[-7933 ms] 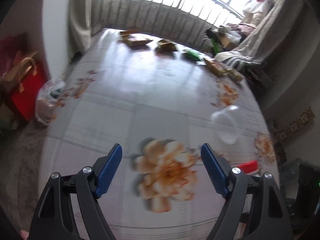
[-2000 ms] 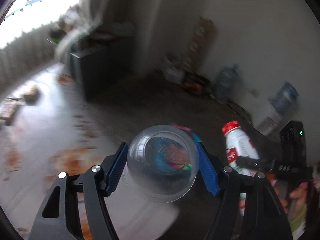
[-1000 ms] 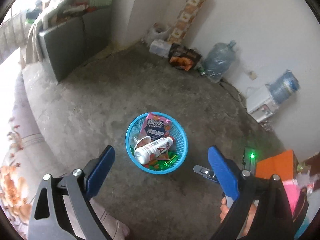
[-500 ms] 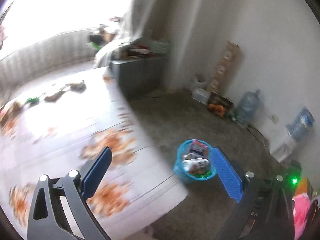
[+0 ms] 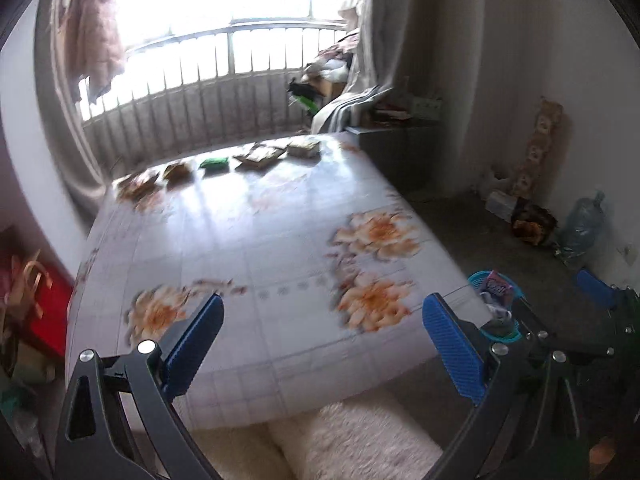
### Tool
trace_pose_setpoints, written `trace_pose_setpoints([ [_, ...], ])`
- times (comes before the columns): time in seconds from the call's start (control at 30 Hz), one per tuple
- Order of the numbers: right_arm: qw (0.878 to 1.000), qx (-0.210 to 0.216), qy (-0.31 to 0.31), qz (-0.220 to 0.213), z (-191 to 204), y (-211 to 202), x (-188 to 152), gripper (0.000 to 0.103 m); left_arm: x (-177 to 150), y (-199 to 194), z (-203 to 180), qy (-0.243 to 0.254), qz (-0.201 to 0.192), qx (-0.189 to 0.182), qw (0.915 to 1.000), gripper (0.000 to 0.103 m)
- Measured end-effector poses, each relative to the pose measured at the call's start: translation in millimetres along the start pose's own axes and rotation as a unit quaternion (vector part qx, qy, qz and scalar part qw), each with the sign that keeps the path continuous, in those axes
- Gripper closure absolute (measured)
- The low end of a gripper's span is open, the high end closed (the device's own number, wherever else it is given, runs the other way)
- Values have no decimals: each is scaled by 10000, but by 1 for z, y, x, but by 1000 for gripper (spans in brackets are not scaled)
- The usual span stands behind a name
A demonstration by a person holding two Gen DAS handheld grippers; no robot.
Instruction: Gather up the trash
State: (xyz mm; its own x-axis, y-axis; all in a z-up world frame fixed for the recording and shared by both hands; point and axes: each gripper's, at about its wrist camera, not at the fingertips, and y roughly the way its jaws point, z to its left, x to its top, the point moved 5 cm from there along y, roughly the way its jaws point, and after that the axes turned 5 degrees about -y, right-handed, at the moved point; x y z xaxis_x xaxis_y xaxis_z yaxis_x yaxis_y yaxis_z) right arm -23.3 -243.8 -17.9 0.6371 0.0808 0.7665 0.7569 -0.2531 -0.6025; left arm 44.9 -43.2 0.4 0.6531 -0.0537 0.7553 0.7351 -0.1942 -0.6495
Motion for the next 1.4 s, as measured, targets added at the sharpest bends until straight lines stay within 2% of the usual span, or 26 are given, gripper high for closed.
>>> trace_pose_setpoints([
  [0.13,9997,88,25,204,10,-2,-11,8,-6,2,14,-230,86,319,9992,6],
  [0.27,9979,320,127,540,18,-1,-23,8,-16,7,21,-482,253,460,9975,6],
  [0.4,9967,299,-3,752,23,0,-34,8,-27,12,18,-443,462,572,9963,6],
  [0.63,9959,328,-32,843,27,7,-33,8,-38,26,18,-349,850,648,9937,6],
  [1.03,9945,411,-62,965,34,10,-34,8,-37,27,36,-658,961,789,9901,6],
  [1.4,9937,403,-37,1042,31,11,-37,8,-39,29,36,-647,1026,786,9895,6],
])
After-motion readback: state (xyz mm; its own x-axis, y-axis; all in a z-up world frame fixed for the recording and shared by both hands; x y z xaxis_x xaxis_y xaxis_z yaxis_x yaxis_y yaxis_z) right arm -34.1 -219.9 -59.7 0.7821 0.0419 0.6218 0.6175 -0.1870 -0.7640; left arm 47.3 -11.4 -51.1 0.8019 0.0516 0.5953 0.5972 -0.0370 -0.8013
